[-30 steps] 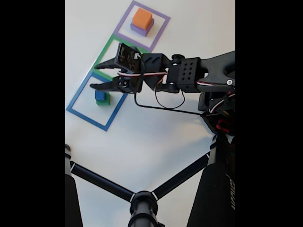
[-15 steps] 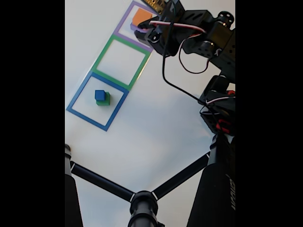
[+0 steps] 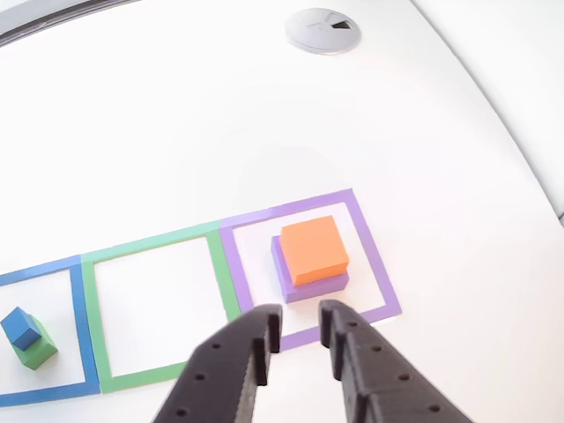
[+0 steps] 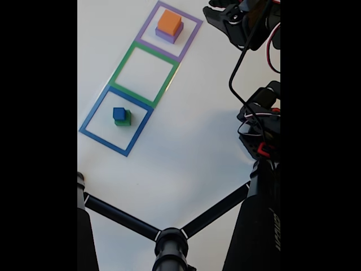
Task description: Tower of hanoi
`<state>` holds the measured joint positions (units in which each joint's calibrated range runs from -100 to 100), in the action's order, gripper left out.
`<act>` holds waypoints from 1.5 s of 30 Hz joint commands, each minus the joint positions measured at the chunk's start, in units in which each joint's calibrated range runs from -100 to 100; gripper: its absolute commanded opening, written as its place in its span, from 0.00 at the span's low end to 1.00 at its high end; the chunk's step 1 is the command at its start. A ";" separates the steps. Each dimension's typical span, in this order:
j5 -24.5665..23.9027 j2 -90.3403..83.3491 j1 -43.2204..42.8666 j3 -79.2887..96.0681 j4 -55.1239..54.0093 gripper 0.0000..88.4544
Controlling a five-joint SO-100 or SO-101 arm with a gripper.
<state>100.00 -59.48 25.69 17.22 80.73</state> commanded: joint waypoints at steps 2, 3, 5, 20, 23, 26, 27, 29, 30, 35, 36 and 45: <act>0.00 -0.47 4.42 -1.22 0.00 0.03; 0.00 -0.47 5.09 -1.13 -0.09 0.03; 0.00 -0.56 6.14 -0.86 -0.25 0.03; 0.00 -3.30 11.90 24.51 -22.76 0.31; 0.00 -3.38 12.76 35.87 -36.04 0.34; 0.00 -2.09 13.62 46.33 -50.37 0.37; 0.00 -1.36 13.91 49.23 -54.82 0.38; 0.00 0.17 14.49 52.96 -59.84 0.40; 0.00 0.82 14.77 54.33 -61.87 0.42; 0.00 5.34 15.64 61.60 -74.66 0.47; 0.00 6.79 15.73 62.33 -76.93 0.48; 0.00 26.41 15.16 65.60 -102.19 0.50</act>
<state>99.82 -39.05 41.25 82.82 -11.81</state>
